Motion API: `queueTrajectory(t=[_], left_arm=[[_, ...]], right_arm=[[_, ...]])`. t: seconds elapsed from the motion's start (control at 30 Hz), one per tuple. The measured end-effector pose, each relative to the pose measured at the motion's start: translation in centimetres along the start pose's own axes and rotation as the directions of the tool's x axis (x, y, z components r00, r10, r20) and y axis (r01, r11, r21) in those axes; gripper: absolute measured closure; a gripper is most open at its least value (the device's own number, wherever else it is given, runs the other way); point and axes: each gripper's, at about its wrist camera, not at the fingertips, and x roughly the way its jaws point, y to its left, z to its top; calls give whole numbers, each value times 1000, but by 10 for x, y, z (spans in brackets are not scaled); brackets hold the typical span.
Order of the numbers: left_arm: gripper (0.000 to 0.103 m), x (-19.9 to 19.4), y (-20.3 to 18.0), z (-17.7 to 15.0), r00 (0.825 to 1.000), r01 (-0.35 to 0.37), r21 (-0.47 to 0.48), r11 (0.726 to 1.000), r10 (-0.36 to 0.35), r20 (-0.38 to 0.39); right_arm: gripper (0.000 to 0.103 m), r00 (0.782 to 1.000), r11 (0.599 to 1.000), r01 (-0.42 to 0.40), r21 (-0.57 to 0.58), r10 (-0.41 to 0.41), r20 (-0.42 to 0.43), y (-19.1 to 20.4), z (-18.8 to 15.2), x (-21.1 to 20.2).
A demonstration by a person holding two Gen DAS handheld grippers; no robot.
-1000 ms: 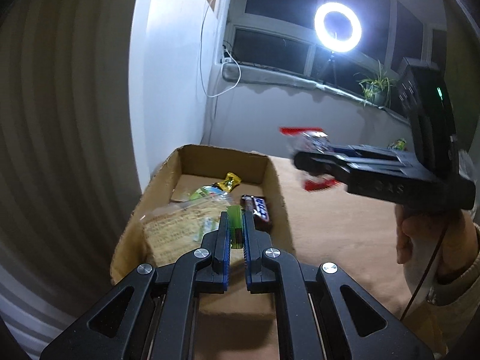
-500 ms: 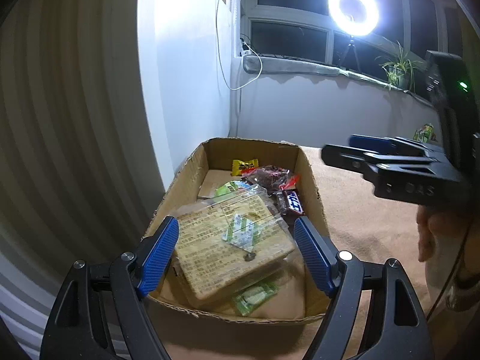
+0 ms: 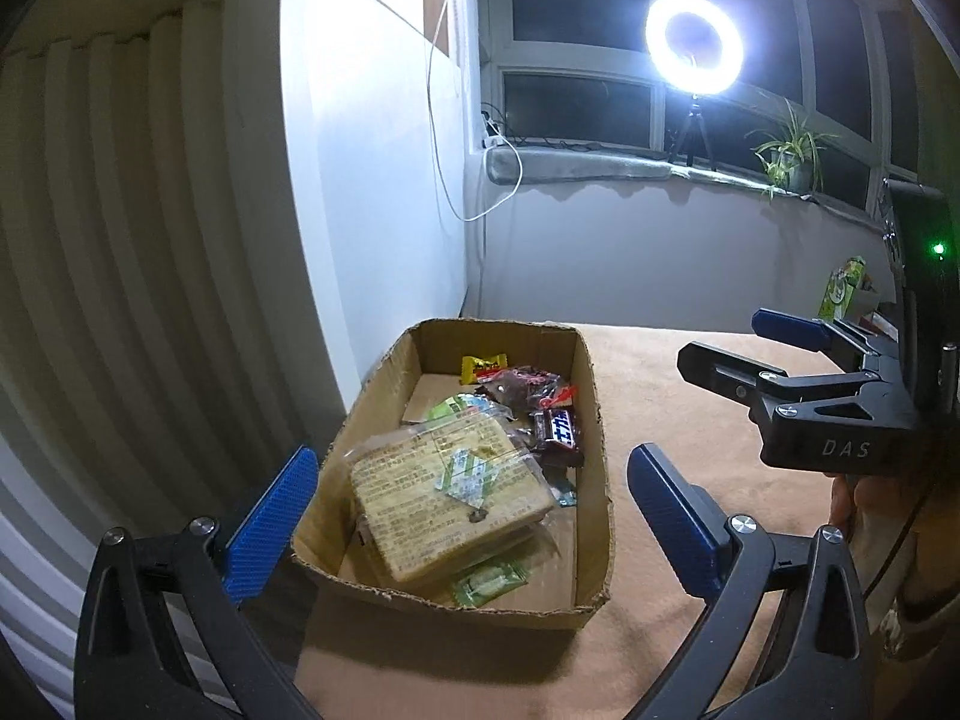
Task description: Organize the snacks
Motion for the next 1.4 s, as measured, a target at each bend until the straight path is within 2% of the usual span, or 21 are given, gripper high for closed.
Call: queueTrajectory(t=[0.33, 0.47, 0.57, 0.67, 0.87, 1.0, 1.2, 1.4], left_arm=[[0, -1, -1, -2, 1000, -1, -18, 1000, 1, 5], [0, -3, -8, -1, 998, 55, -50, 997, -54, 24], [0, -3, -19, 1, 998, 69, -64, 996, -68, 18], [0, -3, -38, 2, 994, 113, -60, 992, -113, 3], [0, -14, -73, 4, 983, 184, -42, 982, -183, 26], [0, -21, -91, 6, 977, 211, -27, 977, -210, 36], [0, -38, -120, 8, 986, 152, 42, 987, -155, 63], [0, -49, -134, 9, 983, 166, 61, 984, -170, 67]], right_arm=[[0, 997, 997, 72, 17, -72, -20, -6, -15, -15], [0, 992, 991, 127, 38, -126, -13, -20, -25, -33], [0, 980, 979, 197, 57, -197, -14, -34, -34, -52], [0, 965, 961, 263, 89, -263, -21, -49, -44, -75], [0, 936, 928, 352, 121, -350, -38, -77, -60, -120], [0, 927, 917, 374, 141, -373, -31, -89, -64, -143], [0, 927, 914, 372, 162, -376, -7, -96, -65, -168], [0, 927, 914, 367, 174, -374, 10, -97, -67, -182]])
